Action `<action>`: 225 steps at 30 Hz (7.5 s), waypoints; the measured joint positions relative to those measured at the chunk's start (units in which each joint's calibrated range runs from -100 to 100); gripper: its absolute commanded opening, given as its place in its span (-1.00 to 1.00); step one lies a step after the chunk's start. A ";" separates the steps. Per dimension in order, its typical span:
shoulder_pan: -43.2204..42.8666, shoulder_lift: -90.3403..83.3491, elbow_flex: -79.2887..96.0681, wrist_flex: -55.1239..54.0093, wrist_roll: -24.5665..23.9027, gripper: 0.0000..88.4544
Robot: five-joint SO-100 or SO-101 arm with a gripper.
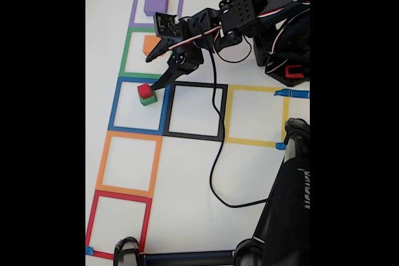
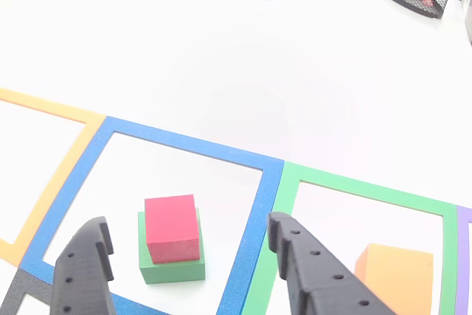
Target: Tower of hanoi
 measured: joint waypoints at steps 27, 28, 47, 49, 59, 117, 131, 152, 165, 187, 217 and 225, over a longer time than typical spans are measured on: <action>1.05 41.62 -3.54 -41.76 0.00 -0.45; 0.94 42.63 -4.16 -42.08 0.00 -0.45; -3.04 52.01 -9.92 -44.74 0.00 -0.46; -3.28 52.93 -10.98 -44.82 0.00 -0.47; -4.80 53.02 -11.42 -44.82 0.00 -0.53; -5.62 12.24 -16.29 3.06 0.00 -0.92; 0.35 0.42 -58.52 66.99 -7.91 -0.91; 24.58 1.77 -89.86 94.88 -0.36 -0.91; 44.24 -2.70 -64.63 76.99 0.36 -0.91; 54.30 15.62 -26.91 17.82 0.18 -0.92; 50.20 34.70 -15.85 -11.85 0.00 -0.91; 50.32 35.88 -16.11 -13.14 0.00 -0.91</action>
